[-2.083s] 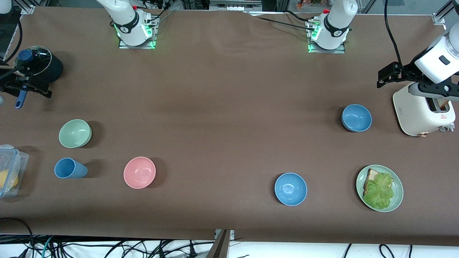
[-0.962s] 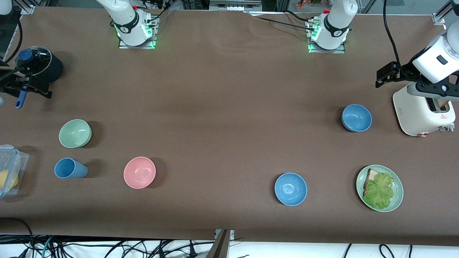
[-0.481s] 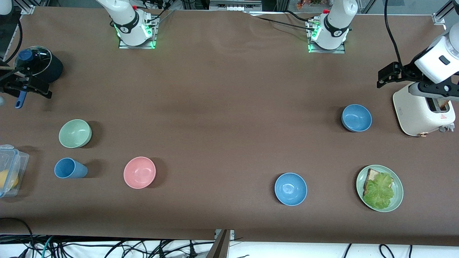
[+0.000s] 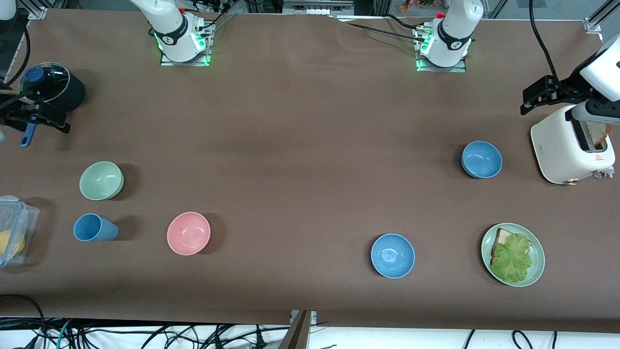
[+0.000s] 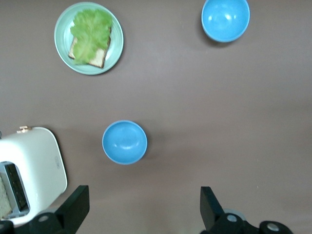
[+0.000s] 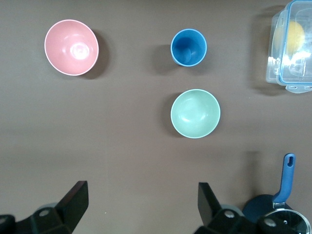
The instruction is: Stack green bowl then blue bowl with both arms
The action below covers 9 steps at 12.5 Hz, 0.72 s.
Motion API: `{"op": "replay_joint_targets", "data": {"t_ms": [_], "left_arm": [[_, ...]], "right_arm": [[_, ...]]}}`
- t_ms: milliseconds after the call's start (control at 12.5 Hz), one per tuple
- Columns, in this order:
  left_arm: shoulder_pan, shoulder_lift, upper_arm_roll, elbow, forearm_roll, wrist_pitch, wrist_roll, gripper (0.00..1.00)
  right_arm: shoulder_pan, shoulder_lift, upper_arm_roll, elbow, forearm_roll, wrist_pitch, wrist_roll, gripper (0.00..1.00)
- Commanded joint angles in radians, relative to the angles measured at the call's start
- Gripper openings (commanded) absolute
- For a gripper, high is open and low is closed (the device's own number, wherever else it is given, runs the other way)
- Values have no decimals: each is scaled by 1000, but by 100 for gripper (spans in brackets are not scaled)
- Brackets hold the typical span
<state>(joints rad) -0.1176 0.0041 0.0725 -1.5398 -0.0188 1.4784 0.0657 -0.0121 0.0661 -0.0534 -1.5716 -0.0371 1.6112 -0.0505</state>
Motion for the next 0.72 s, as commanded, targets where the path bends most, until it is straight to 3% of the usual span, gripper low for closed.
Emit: {"op": "replay_joint_targets", "data": {"t_ms": [0,641], "left_arm": [[-1,14,-23,27,-6,-32,6,100],[12,34,-19,38,5,-27,8,100]], "right_arm": [[-14,6,7,18,11,-2,-14,99],[-12,8,7,16,11,-2,-2,99]]}}
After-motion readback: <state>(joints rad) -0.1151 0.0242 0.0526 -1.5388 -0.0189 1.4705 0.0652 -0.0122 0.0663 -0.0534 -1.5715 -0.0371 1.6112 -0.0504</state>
